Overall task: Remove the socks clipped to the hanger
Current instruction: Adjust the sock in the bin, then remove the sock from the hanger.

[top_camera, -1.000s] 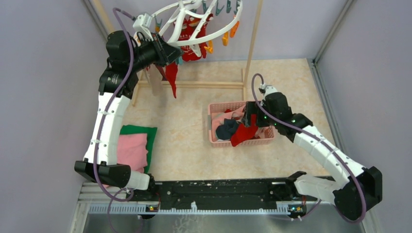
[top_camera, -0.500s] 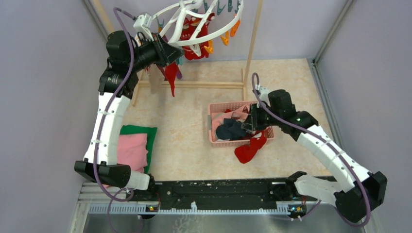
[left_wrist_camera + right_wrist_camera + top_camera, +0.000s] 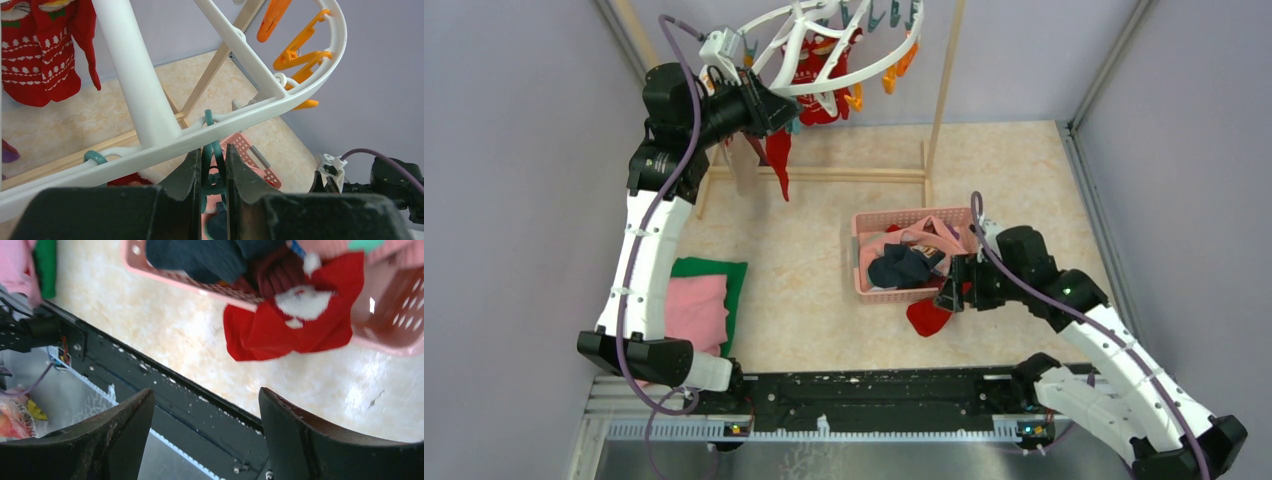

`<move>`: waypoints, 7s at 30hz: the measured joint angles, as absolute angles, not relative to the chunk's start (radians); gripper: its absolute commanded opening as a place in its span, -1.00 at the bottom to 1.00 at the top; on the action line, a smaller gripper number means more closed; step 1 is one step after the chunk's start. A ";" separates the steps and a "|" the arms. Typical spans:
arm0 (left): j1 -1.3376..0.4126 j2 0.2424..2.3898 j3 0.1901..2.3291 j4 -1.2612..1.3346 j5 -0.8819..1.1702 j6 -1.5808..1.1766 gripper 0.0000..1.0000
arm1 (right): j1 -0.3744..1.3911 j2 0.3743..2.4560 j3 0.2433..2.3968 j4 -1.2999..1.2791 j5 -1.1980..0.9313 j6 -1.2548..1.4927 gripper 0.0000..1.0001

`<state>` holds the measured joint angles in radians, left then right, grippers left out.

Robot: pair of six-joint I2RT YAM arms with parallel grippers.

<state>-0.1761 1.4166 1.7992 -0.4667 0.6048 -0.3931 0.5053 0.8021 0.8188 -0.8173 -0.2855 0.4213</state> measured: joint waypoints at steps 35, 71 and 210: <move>-0.178 1.417 1.818 -0.474 0.610 -0.392 -1.00 | 0.567 0.867 0.748 -0.461 -0.087 0.654 -1.00; -0.179 1.417 1.818 -0.474 0.620 -0.391 -1.00 | 0.508 1.050 0.948 -0.263 0.095 0.552 0.97; -0.125 1.263 1.504 -0.409 1.111 -0.384 -1.00 | 0.712 1.571 1.306 0.526 -0.652 0.730 0.97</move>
<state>-0.1249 1.2629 1.5043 -0.4088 1.1110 -0.3836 0.7120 1.5711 1.3060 0.5259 -0.6518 0.7296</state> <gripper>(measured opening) 0.010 0.983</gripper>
